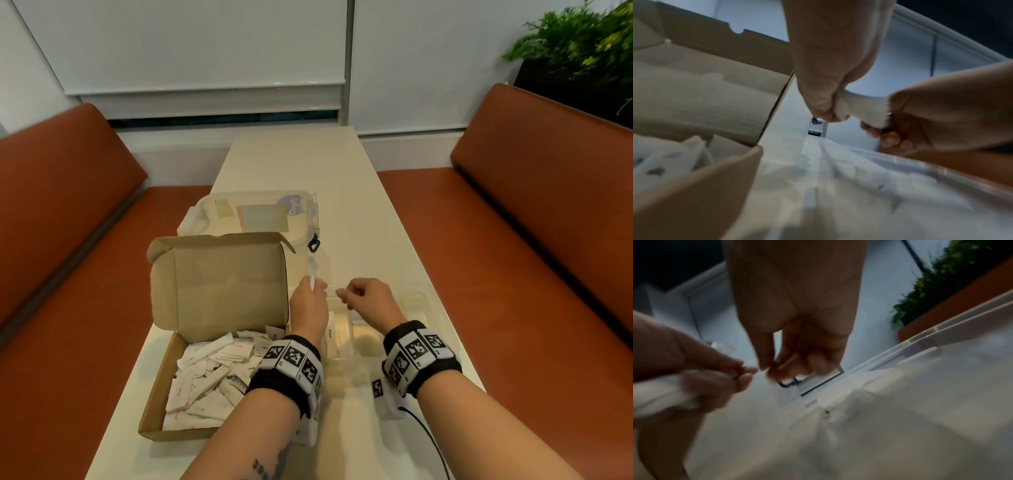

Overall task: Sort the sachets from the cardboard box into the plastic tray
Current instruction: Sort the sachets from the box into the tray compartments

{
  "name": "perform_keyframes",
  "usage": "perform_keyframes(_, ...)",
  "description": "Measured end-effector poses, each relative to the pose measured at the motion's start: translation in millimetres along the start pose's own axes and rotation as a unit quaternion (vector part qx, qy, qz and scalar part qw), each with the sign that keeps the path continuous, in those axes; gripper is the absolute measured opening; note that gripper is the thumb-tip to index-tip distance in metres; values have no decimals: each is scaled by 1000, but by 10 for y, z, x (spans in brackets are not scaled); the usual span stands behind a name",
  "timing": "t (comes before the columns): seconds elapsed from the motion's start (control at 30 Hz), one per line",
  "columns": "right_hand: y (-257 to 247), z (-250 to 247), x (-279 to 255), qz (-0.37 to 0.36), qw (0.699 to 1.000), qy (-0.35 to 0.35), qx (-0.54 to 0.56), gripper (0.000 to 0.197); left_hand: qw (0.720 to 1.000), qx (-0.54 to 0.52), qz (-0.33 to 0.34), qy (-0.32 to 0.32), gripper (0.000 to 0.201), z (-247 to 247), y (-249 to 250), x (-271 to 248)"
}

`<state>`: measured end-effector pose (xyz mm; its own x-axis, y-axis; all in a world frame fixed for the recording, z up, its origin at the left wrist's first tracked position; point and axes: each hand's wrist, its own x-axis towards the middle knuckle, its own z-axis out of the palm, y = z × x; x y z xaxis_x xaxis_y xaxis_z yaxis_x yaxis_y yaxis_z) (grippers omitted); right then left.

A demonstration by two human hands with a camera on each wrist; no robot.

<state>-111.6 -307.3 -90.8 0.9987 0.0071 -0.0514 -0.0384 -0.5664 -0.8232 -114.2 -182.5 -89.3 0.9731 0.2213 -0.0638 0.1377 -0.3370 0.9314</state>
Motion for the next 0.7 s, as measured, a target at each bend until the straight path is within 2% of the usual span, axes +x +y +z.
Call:
perform_keyframes(0.1, -149, -9, -93, 51, 978, -117, 165, 23, 980, -197, -32, 13, 25, -3, 114, 15)
perform_keyframes(0.2, -192, -40, -153, 106, 929, -180, 305, 17, 957, -282, -53, 33, 25, -3, 146, 30)
perform_keyframes(0.27, -185, -73, -175, 114, 910, -205, 341, 14, 948, -311, -56, 33, 24, -4, 133, 37)
perform_keyframes(0.37, -168, -132, -166, 86, 920, -213, 318, 16, 941, -332, -55, 25, 23, -10, 94, 38)
perform_keyframes(0.43, -162, -164, -139, 67, 941, -182, 276, 16, 939, -339, -52, 17, 23, -13, 52, 42)
perform_keyframes(0.5, -144, -191, -105, 51, 960, -112, 252, 14, 944, -325, -54, 15, 22, -16, 14, 51)
perform_keyframes(0.6, -89, -246, -57, 17, 958, 17, 286, 15, 960, -263, -91, 13, 20, 2, -24, 72)
perform_keyframes(0.7, -56, -294, -28, -20, 956, 75, 284, 13, 986, -123, -108, 17, 29, 20, -45, 95)
